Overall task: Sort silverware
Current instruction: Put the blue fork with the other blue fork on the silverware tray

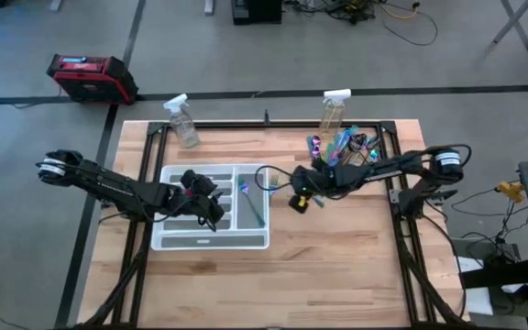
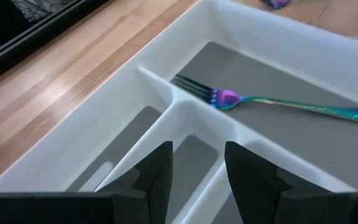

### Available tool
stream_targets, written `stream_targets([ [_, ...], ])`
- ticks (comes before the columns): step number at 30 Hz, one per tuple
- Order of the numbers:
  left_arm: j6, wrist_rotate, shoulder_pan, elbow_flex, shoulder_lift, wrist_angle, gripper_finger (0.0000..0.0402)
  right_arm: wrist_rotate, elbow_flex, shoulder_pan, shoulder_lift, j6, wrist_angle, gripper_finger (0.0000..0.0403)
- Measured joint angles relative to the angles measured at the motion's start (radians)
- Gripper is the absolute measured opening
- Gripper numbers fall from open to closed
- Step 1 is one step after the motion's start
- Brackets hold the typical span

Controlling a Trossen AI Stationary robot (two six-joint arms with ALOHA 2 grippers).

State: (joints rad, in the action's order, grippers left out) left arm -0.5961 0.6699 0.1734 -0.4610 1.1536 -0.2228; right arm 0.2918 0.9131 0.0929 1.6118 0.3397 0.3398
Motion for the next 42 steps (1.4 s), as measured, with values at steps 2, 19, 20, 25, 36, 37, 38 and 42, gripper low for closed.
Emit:
stream_targets([
  [2,0.0,0.002,0.0,0.0,0.001,0.003,0.0132,-0.031,-0.022,0.017,0.006,-0.013,-0.009,0.0108],
  [19,-0.033,0.029,0.0,0.0,0.004,0.001,0.0133,-0.118,-0.127,0.089,0.1,-0.071,-0.201,0.011],
  [20,-0.032,0.029,0.0,0.0,0.004,0.0,0.0133,-0.111,-0.127,0.089,0.1,-0.071,-0.203,0.0103],
  [25,-0.031,0.029,0.0,0.0,0.002,-0.002,0.0133,-0.092,-0.127,0.09,0.097,-0.073,-0.205,0.003],
  [36,-0.032,0.052,0.0,0.0,-0.003,0.0,0.0132,-0.09,-0.128,0.091,0.067,-0.02,-0.19,0.0003],
  [37,-0.024,0.052,0.0,0.0,-0.007,-0.004,0.0132,-0.09,-0.127,0.092,0.061,-0.011,-0.177,0.0002],
  [38,-0.013,0.053,0.0,0.0,-0.011,-0.006,0.0132,-0.089,-0.125,0.092,0.052,-0.002,-0.172,0.0002],
  [42,0.014,0.057,0.0,0.0,-0.046,-0.014,0.0132,-0.089,-0.105,0.092,0.024,0.007,-0.179,0.0001],
])
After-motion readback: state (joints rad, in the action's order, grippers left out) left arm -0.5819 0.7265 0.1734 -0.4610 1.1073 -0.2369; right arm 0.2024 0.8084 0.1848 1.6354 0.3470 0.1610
